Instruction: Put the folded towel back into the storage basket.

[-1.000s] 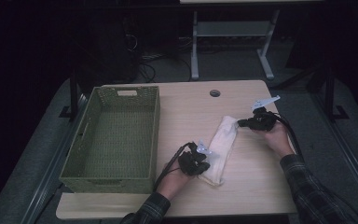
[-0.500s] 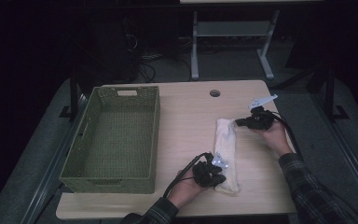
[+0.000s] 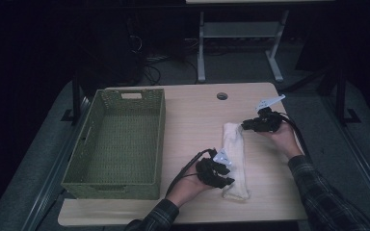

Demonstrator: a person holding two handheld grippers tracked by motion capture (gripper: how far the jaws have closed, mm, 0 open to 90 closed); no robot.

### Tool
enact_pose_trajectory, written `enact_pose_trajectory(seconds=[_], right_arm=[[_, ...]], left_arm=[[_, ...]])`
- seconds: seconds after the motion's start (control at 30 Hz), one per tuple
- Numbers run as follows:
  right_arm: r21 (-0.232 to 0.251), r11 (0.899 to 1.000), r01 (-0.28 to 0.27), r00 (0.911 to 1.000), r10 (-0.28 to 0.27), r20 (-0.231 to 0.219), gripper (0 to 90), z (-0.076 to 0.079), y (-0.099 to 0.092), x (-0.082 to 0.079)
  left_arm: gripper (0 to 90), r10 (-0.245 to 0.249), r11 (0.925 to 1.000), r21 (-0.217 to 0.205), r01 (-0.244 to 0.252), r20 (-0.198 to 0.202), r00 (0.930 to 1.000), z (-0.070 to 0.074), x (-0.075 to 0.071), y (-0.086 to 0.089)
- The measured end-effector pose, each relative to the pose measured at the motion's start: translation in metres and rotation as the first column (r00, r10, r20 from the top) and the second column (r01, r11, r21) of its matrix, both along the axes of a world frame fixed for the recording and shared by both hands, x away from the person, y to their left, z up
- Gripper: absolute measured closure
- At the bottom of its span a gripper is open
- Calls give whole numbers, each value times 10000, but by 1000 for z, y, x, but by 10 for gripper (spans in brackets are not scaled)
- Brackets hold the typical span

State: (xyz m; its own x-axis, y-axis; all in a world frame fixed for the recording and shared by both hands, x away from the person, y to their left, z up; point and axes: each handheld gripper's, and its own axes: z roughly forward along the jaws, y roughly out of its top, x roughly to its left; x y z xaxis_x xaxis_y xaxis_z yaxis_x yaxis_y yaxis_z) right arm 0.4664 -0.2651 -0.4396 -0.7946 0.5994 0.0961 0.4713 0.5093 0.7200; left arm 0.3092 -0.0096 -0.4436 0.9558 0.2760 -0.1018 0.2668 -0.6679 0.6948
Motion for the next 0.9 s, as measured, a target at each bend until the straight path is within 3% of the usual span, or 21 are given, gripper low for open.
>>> enact_pose_trajectory(seconds=[0.17,0.4,0.8,0.9], right_arm=[[-42,9997,-233,9997,233,32,654,5,4,2],[-49,9986,-518,9986,519,48,592,6,10,7],[-196,9942,-1055,9944,1053,-106,510,-3,24,21],[-349,9921,-1202,9926,1195,-235,496,-7,29,27]], left_arm=[[429,-544,9985,29,543,269,9982,1,8,-6],[339,-1410,9899,174,1405,313,9895,-1,13,-18],[320,-1850,9795,882,1813,365,9821,-18,19,-25],[347,-1847,9800,846,1803,464,9817,-19,20,-26]])
